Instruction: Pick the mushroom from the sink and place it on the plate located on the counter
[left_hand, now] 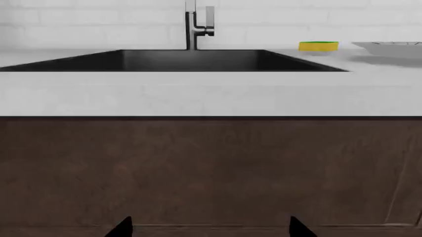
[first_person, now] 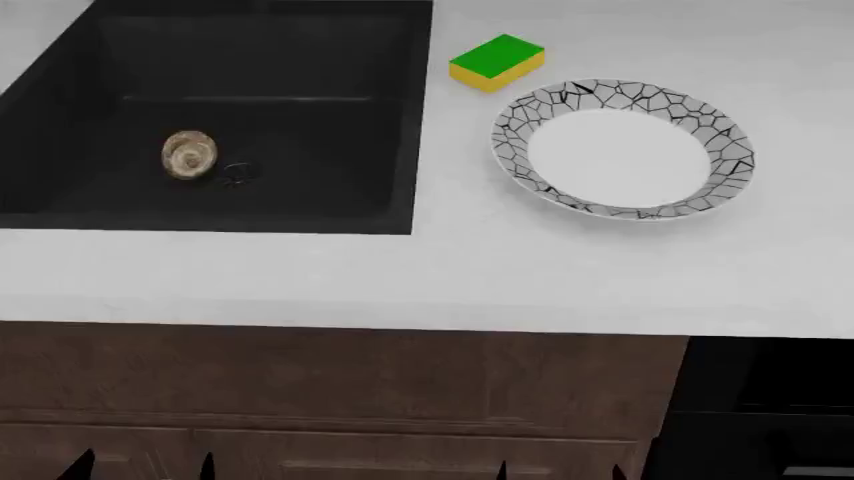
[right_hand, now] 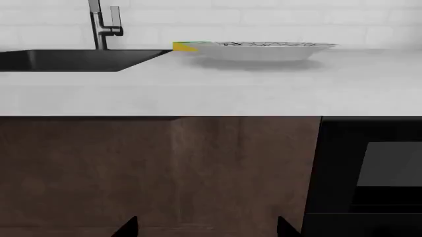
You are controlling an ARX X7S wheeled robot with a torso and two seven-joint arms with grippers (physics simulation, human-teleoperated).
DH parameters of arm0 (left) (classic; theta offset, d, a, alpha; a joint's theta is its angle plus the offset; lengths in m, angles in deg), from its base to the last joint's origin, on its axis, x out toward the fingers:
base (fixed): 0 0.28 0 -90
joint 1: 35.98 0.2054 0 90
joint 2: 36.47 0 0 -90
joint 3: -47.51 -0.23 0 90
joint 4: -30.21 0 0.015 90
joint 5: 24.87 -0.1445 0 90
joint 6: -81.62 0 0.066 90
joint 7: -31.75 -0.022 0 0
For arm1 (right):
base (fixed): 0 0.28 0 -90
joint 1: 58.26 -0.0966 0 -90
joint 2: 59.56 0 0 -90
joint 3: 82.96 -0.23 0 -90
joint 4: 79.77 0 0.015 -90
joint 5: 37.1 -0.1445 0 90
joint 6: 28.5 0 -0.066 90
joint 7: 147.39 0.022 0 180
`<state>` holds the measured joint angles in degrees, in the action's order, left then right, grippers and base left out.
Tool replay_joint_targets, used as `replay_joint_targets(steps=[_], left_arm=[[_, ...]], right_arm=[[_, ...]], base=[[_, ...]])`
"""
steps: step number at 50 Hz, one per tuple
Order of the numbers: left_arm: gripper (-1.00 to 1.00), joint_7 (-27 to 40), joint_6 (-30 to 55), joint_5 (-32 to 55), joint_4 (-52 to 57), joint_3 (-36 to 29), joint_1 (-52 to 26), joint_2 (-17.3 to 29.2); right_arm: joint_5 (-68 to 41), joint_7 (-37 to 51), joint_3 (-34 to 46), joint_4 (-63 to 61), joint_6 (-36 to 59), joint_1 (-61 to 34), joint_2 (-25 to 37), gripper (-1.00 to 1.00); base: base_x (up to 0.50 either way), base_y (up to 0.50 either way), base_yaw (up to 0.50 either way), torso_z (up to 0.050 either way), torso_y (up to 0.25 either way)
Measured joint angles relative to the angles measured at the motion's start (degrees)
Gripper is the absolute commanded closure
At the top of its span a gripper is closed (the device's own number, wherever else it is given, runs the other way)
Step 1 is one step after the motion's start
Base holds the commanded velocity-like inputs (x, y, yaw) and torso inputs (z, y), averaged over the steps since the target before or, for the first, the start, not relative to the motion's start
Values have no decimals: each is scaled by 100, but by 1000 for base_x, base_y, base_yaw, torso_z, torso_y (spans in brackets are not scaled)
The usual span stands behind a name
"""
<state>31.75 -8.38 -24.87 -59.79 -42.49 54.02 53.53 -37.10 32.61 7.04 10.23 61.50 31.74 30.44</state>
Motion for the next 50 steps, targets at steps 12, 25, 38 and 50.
replay_joint_targets(steps=[12, 25, 38, 50], left_arm=[[-100, 178, 21, 132, 80, -211, 24, 182], [-100, 224, 106, 381, 146, -369, 40, 344], [-100, 288, 119, 501, 187, -502, 39, 469], [-100, 356, 118, 570, 217, -616, 33, 565]], right_arm=[[-257, 321, 351, 1, 0, -19, 258, -100], [-418, 467, 560, 13, 69, -52, 404, -100], [-521, 587, 685, 68, 85, -90, 488, -100], [-607, 671, 787, 87, 91, -109, 561, -100]], base=[[0, 0, 0, 0, 0], [0, 0, 0, 40, 0], [0, 0, 0, 50, 0], [0, 0, 0, 50, 0]])
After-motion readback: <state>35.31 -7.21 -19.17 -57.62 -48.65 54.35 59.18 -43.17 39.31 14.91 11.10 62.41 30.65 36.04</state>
